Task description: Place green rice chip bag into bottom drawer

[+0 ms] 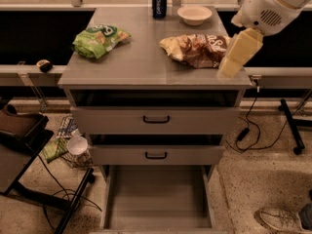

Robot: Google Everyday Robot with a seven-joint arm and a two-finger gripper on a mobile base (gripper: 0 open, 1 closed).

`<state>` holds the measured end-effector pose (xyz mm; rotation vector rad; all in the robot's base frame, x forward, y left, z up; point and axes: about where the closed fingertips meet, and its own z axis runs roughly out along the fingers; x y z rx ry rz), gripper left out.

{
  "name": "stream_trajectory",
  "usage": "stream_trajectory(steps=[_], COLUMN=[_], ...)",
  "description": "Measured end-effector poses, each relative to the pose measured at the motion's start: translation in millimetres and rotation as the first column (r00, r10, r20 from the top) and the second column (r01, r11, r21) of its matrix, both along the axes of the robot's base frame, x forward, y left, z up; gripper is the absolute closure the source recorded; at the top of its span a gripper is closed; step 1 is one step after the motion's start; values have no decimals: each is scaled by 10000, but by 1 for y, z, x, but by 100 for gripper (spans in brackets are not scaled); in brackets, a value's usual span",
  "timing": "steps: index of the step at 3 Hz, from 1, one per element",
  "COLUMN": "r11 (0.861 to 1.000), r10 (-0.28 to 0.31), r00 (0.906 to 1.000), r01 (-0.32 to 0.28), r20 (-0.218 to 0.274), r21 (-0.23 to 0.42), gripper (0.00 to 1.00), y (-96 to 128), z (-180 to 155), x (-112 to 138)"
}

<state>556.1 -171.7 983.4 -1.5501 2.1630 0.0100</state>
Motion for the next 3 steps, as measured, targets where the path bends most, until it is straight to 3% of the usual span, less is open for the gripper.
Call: stream_trajectory(steps=[1,2,3], r11=[9951,9981,9995], r10=[-777,-460,-84], r00=[9951,9918,9891], r01=[738,505,127], r20=[604,1193,1471], r21=[651,-346,-280], gripper=[0,0,0], y=[55,95,127], z=[16,28,40], x=[87,141,150])
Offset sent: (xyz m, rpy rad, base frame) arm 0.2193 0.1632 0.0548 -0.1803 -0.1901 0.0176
